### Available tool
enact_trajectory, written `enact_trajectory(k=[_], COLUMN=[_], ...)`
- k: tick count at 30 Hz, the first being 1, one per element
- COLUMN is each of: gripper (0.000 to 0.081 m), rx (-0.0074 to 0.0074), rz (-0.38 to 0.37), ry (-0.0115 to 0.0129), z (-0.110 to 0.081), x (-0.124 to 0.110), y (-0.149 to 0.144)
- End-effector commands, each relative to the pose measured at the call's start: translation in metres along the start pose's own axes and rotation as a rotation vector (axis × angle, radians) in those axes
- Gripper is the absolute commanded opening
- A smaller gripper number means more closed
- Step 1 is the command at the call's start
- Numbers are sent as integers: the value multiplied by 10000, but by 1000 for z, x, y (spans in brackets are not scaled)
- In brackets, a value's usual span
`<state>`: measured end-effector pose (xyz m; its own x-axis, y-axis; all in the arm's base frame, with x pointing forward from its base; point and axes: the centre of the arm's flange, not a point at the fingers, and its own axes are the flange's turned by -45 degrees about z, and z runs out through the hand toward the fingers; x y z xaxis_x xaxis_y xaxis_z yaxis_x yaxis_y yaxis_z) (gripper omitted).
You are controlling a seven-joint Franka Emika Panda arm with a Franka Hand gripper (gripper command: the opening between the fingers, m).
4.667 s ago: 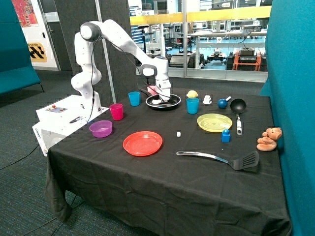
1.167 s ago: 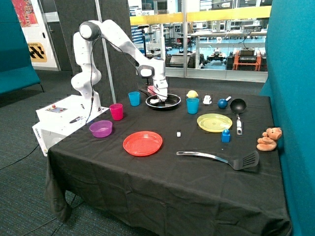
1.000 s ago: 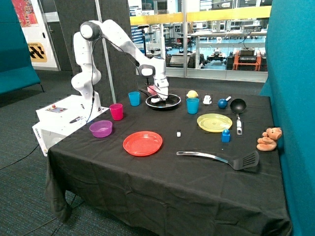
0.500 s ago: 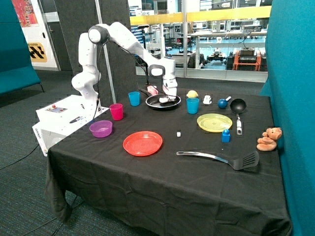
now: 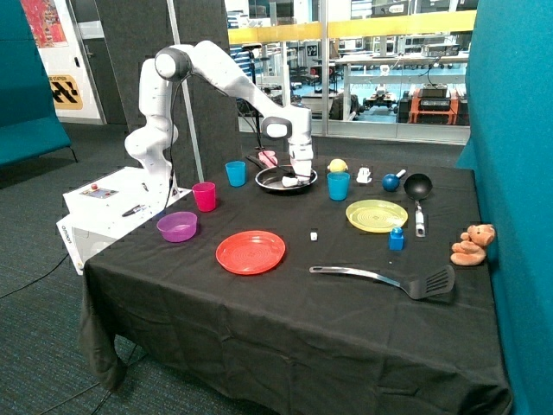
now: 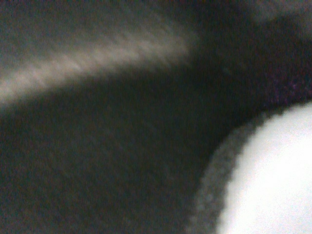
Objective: Clean the pan
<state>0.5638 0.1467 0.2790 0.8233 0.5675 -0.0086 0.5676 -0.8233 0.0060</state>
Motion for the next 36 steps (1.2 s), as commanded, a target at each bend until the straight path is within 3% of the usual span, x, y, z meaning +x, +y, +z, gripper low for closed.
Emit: enact_trajectory(k=[1,11,29,36], gripper=[0,0,0,0], rx=[62,61,60,60], rz=[407,335,56,40], ry=[85,85,86,86], z=[2,-4,-34,-55], x=[-36,-65,-59,-58], y=[24,15,8,12])
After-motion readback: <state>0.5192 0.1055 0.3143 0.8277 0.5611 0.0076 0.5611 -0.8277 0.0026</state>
